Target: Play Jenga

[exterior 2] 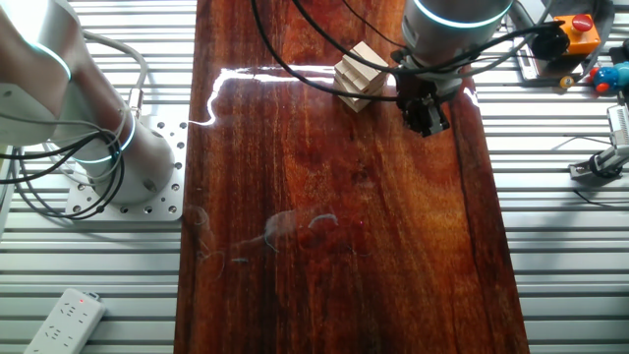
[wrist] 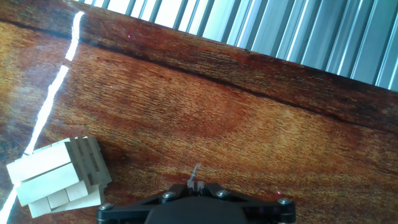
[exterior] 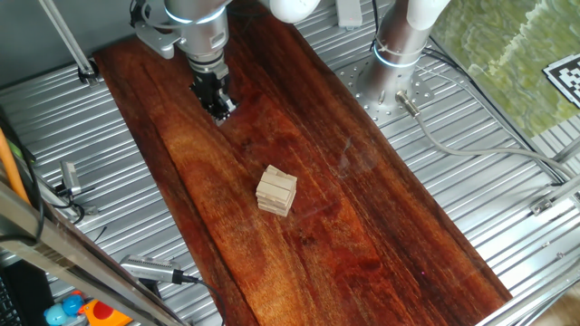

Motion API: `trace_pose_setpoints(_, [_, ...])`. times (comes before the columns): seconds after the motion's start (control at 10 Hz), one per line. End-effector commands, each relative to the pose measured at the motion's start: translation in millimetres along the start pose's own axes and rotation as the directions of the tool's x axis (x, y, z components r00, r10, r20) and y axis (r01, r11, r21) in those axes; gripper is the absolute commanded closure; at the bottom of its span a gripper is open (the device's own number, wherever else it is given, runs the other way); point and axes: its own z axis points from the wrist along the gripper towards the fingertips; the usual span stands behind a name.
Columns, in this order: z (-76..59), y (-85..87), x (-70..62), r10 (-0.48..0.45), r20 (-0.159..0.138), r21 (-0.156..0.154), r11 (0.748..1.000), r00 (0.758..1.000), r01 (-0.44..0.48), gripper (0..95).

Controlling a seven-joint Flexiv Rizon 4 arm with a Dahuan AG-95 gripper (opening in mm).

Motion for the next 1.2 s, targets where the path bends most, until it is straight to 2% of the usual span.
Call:
trace_pose_setpoints(0.1, [-0.1, 0.1, 0.0, 0.002, -0.001, -0.002, 1.0, 1.0, -0.002, 95.0])
trace_pose_setpoints(0.7, [-0.5, -0.1, -1.3, 0.012, -0.001, -0.002, 1.0, 1.0, -0.012, 95.0])
trace_pose_setpoints(1.2, [-0.1, -3.4, -14.5, 0.001, -0.015, -0.006, 1.0, 1.0, -0.001, 95.0])
